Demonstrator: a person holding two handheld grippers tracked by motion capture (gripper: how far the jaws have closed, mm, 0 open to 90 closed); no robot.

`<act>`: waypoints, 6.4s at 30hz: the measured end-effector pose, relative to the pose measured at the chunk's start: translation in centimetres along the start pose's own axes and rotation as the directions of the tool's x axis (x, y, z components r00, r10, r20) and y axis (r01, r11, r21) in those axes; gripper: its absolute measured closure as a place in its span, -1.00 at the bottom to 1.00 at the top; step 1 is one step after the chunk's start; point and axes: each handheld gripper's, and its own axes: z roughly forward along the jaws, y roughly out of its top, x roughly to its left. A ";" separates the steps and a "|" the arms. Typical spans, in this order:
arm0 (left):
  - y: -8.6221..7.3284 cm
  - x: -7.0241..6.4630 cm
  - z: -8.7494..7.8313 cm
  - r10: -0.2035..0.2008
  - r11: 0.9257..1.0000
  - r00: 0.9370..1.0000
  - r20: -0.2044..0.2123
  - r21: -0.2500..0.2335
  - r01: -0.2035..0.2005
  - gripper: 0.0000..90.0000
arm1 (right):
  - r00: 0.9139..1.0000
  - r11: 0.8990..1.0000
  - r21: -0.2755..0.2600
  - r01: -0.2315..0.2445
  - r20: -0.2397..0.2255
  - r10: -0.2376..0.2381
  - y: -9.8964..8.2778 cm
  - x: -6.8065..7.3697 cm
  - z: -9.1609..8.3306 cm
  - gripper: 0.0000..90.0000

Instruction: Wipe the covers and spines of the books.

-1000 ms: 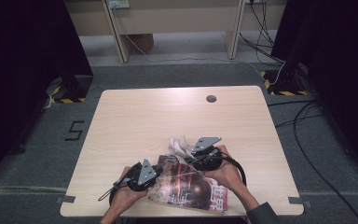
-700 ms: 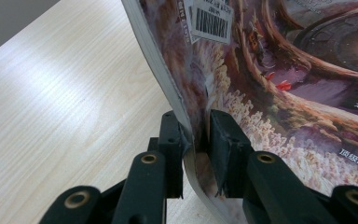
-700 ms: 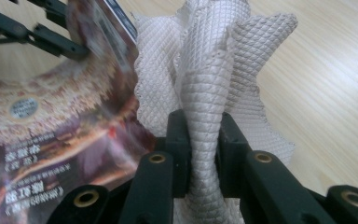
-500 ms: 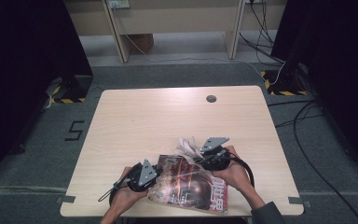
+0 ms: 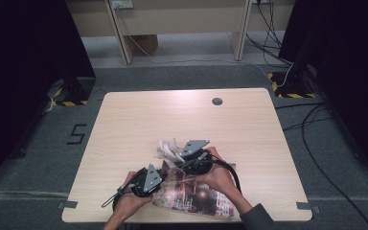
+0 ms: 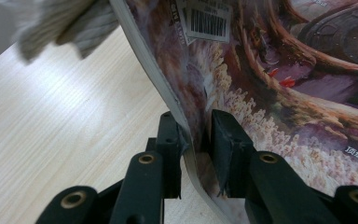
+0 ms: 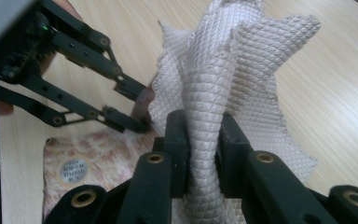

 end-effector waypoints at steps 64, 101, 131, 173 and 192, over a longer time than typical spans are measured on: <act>0.4 -0.4 -0.3 0.032 0.999 0.999 -0.029 -0.004 -0.032 0.59 | 0.998 0.994 0.109 -0.030 0.063 0.023 -3.9 -2.9 -2.1 0.73; 0.4 -0.5 -0.4 0.051 0.999 0.998 -0.039 -0.009 -0.051 0.57 | 0.995 0.993 0.113 -0.023 0.097 0.012 -4.5 -3.5 -2.3 0.72; 0.6 -0.6 -0.5 0.061 0.998 0.997 -0.046 -0.010 -0.062 0.56 | 0.987 0.983 0.165 -0.083 0.149 0.059 -7.2 -5.4 -3.7 0.72; 0.6 -0.5 -0.5 0.067 0.998 0.997 -0.049 -0.008 -0.068 0.53 | 0.964 0.945 0.259 -0.201 0.221 0.144 -12.0 -8.6 -5.7 0.72; 0.6 -0.5 -0.4 0.070 0.997 0.996 -0.051 -0.007 -0.071 0.52 | 0.960 0.936 0.273 -0.220 0.228 0.159 -12.7 -9.3 -6.1 0.73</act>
